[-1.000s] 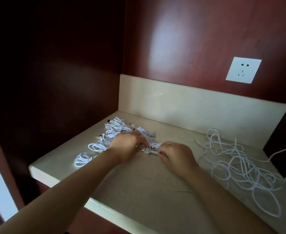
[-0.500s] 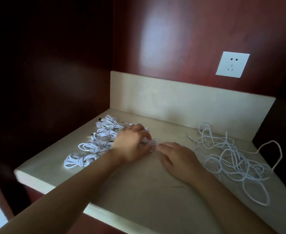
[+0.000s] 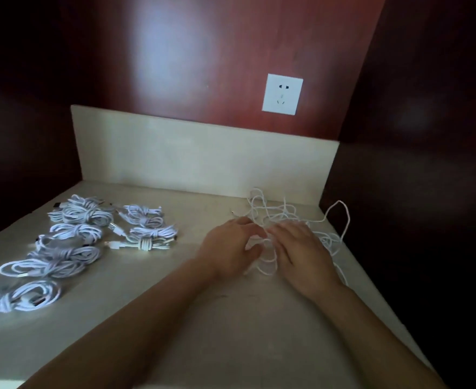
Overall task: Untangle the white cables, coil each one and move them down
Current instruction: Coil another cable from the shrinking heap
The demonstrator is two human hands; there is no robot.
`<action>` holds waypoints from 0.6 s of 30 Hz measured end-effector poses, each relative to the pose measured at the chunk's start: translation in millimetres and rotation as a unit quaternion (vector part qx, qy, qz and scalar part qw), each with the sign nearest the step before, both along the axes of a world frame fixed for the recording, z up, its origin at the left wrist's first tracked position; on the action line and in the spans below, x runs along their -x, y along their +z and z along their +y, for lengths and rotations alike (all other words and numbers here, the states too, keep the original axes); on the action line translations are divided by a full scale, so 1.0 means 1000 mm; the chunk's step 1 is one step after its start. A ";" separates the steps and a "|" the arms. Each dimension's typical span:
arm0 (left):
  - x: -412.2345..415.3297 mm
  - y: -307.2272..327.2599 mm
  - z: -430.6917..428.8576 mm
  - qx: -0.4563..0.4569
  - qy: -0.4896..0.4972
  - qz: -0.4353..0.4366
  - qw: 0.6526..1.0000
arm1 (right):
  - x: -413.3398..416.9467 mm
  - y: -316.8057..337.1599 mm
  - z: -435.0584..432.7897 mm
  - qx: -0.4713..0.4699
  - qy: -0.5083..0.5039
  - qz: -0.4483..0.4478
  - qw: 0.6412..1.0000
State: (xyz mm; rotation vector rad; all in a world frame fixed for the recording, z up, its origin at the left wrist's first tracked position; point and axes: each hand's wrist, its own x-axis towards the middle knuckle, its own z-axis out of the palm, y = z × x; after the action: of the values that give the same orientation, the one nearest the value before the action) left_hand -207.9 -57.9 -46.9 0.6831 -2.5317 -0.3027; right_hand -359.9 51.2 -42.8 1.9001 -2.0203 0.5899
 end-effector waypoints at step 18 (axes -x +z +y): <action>0.029 -0.009 -0.015 -0.070 -0.059 0.002 0.996 | 0.040 -0.022 0.040 -0.022 -0.112 -0.122 0.986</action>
State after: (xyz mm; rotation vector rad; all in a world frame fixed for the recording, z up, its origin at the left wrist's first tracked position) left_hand -237.2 -73.2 -56.0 0.5841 -2.5703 -0.5260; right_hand -399.5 91.3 -65.3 1.6583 -2.3784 0.7547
